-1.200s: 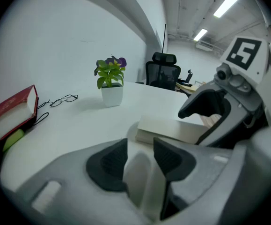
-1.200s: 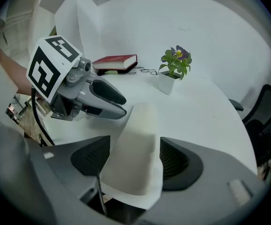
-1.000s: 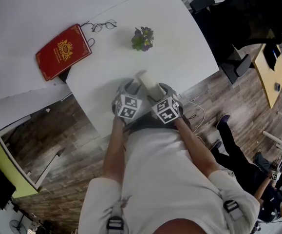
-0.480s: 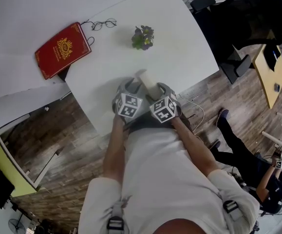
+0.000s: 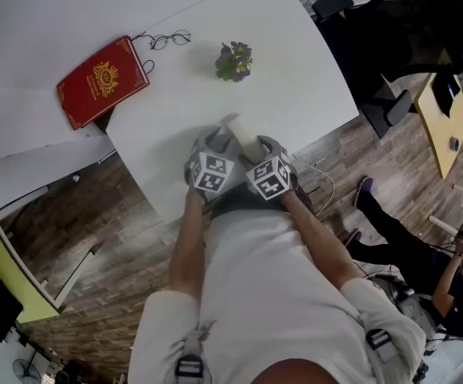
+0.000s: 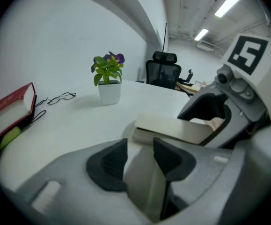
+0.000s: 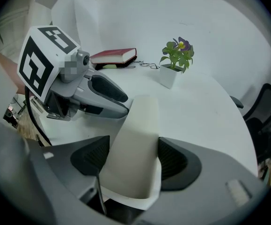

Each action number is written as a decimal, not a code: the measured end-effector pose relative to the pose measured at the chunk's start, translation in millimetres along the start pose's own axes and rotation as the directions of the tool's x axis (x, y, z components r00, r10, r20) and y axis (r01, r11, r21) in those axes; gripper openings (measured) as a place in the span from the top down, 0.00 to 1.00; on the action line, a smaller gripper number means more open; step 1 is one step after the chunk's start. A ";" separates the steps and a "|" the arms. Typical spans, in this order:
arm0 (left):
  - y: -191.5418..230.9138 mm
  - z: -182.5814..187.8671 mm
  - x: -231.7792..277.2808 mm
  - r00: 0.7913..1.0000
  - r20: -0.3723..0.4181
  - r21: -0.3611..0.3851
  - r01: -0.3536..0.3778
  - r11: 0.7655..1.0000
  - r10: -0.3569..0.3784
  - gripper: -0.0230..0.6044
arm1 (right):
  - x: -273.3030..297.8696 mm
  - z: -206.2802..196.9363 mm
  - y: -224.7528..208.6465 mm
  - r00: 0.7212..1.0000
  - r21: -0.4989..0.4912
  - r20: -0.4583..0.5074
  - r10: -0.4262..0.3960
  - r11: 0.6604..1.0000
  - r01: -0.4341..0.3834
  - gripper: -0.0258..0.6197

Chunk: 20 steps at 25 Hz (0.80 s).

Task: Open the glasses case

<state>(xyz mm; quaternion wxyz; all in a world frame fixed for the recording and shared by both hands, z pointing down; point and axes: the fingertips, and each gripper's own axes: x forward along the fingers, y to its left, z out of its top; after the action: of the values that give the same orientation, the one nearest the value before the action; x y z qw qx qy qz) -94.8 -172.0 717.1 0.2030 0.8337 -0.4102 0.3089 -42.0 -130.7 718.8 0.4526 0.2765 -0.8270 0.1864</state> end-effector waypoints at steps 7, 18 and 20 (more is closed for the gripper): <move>0.4 -0.6 1.8 1.000 0.001 0.001 -0.001 1.000 0.001 0.69 | -0.7 0.9 -0.5 1.000 0.013 0.004 0.015 1.000 -0.015 0.45; 0.9 -1.8 2.0 1.000 -0.006 0.004 -0.006 1.000 0.006 0.69 | -6.6 2.1 -3.5 1.000 0.020 0.018 0.012 1.000 -0.012 0.47; 1.0 -1.7 2.1 1.000 -0.001 0.007 -0.006 1.000 0.006 0.69 | -8.0 2.2 -3.8 1.000 0.024 0.024 0.011 1.000 -0.011 0.48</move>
<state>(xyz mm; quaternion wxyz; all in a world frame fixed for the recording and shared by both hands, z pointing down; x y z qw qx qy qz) -95.2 -172.8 719.8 0.1991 0.8330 -0.4117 0.3114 -37.5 -132.5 711.0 0.4385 0.2796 -0.8315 0.1955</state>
